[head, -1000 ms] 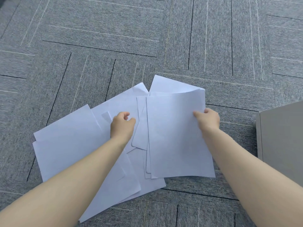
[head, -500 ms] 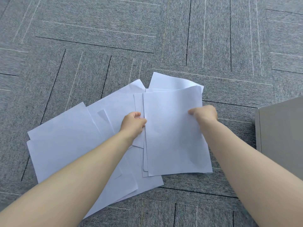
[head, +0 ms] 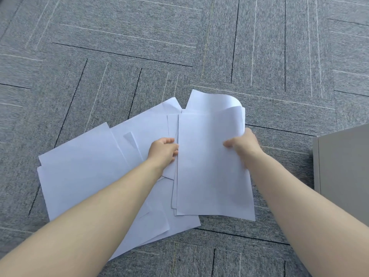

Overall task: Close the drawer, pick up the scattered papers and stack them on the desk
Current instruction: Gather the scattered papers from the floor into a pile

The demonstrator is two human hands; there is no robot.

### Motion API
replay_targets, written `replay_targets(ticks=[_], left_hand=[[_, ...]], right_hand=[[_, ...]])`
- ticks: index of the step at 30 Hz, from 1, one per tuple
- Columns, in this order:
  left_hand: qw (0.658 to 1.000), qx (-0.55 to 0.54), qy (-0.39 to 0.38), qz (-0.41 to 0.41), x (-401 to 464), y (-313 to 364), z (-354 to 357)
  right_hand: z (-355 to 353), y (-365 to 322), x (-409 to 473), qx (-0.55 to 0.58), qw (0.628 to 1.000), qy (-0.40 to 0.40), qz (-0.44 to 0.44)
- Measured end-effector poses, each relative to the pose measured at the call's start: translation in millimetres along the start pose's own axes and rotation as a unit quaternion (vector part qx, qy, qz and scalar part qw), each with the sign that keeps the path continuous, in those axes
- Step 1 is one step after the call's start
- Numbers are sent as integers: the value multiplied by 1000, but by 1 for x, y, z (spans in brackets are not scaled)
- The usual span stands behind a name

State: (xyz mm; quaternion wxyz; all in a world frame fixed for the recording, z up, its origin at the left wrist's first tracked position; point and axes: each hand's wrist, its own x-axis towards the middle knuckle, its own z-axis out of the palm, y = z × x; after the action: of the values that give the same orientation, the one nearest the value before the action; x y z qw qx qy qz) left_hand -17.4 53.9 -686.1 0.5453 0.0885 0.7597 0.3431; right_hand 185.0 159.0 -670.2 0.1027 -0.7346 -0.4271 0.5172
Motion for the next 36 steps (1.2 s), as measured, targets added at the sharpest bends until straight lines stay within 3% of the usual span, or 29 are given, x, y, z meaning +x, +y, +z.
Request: replay_targets(ticks=[3, 5, 9, 13, 19, 24, 30, 36], left_hand=[[998, 20, 52, 39, -3, 1, -18], [986, 93, 112, 81, -4, -1, -41], [953, 164, 236, 95, -9, -17, -94], [930, 178, 319, 44, -14, -36, -136], [913, 155, 372, -63, -23, -65, -186], [909, 88, 395, -99, -31, -90, -224], [914, 57, 384, -115, -37, -115, -246], [929, 14, 363, -74, -46, -118, -247]], right_hand=[[-6, -5, -7, 39, 997, -11, -69], [-12, -19, -15, 29, 991, -27, -129], [-17, -55, -37, 50, 963, -160, -212], [5, -72, -46, 67, 931, -301, -197], [72, -65, -57, 74, 906, -397, -124], [133, -48, -70, 40, 927, -365, -83], [180, -43, -81, -48, 974, -213, -67], [210, -48, -100, -54, 966, -251, -34]])
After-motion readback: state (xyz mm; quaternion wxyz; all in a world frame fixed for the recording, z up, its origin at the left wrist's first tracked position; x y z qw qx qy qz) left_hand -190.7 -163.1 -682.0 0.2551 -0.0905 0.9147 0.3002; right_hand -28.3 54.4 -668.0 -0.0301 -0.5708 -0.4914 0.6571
